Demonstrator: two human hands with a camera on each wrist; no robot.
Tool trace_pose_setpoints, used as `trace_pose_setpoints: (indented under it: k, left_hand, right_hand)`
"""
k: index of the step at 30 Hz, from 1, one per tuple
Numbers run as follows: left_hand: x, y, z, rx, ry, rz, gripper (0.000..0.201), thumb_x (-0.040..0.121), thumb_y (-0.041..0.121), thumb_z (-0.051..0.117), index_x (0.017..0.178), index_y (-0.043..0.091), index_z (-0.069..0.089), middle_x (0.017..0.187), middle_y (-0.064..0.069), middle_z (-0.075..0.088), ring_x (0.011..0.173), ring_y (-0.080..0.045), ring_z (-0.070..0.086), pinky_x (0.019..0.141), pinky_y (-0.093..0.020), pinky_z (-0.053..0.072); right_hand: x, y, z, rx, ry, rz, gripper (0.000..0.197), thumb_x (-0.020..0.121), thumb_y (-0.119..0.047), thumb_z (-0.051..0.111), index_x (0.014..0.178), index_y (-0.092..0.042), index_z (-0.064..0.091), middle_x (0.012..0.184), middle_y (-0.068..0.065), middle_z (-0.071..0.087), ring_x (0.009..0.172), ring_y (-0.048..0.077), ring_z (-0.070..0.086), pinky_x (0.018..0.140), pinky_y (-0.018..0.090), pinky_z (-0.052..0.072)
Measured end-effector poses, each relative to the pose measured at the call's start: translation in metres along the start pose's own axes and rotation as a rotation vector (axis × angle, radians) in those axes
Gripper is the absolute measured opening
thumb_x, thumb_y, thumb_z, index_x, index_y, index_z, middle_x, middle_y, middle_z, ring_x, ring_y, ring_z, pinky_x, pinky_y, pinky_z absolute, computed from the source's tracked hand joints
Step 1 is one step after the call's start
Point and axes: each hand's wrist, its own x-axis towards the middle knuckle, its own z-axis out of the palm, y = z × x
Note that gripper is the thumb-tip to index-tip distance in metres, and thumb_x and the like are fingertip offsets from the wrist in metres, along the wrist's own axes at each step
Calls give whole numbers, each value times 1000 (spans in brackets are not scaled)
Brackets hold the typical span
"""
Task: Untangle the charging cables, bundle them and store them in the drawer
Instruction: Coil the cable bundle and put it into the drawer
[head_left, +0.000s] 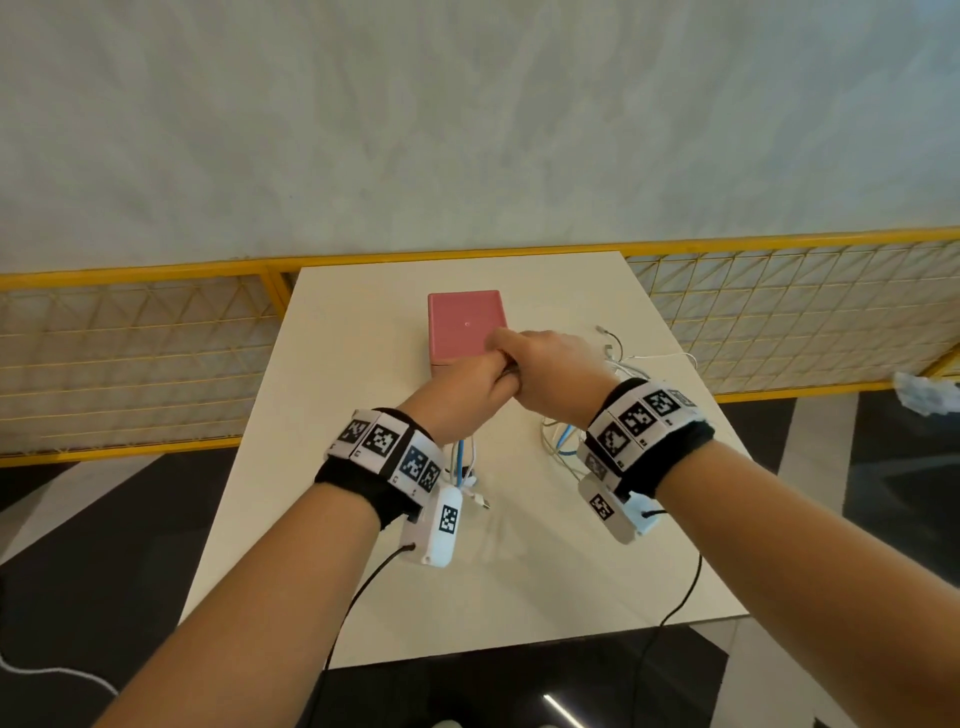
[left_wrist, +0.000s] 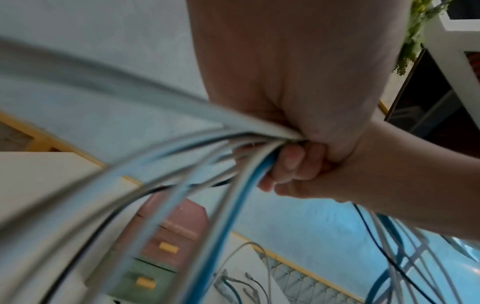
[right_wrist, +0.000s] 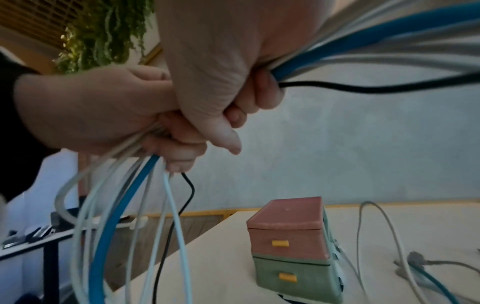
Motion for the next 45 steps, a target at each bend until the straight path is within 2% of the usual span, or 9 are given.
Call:
trace_pose_setpoints:
  k: [4,8,12,17,20,23,28,34,45]
  left_hand:
    - [-16,-34,-5,18,-11,-2,32,102,31,44,133,28,50,91,11,58,76,-7,53,66,-23,43]
    - [-26,-56,-5,146,1,-55,34,103,25,40,135,17,46,91,-3,62,74,-24,57,61,-30,39]
    - [-19,-51,-2,177,9,-128,29,102,18,39,127,9,48,104,-19,66,86,-35,62,75,-42,51]
    - [-4,-35,7,294,33,-157,30,101,13,39,128,9,50,108,-17,65,91,-35,62,71,-34,44]
    - [3,-12,11,306,34,-79,28,102,16,40,124,3,52,104,-17,67,90,-31,64,70,-32,44]
    - [-1,-8,3,178,41,-14,28,101,32,44,116,13,56,91,-8,68,79,-25,65,68,-38,51]
    - [-14,-31,-15,284,49,6,31,98,44,46,99,15,57,83,-6,66,73,-27,63,62,-40,47]
    - [-10,-5,-12,475,-14,-31,34,102,37,39,127,19,56,98,-7,67,84,-29,63,63,-31,38]
    - [-8,5,-36,-18,-123,-77,12,85,16,68,94,13,62,82,-6,70,54,-7,62,46,-17,45]
  right_hand:
    - [-6,36,-9,163,71,256,32,84,-12,53,110,-28,57,73,-9,60,70,21,59,62,31,46]
    - [-22,59,0,194,67,275,18,85,-16,59,101,-23,62,61,-14,49,65,17,52,62,26,34]
    - [-27,55,19,184,-105,286,41,85,-27,63,124,-23,51,103,0,58,98,26,58,84,35,45]
    - [-24,19,22,8,-123,59,90,77,-25,71,148,-19,17,143,9,33,137,27,27,118,51,7]
    - [-12,-1,34,119,-119,50,83,73,-7,66,144,-20,24,130,8,49,123,27,44,113,50,25]
    - [-5,3,28,207,21,195,40,79,4,50,116,-13,50,90,7,65,85,30,62,79,39,48]
    - [-11,21,12,304,11,360,18,82,-6,61,97,-15,63,69,-7,54,69,17,53,54,18,32]
    - [-8,4,21,166,50,124,48,77,-16,66,123,-22,53,109,-2,64,102,19,58,95,36,36]
    - [-4,-7,24,475,155,108,11,73,4,57,80,-6,60,74,-1,51,68,20,48,62,29,33]
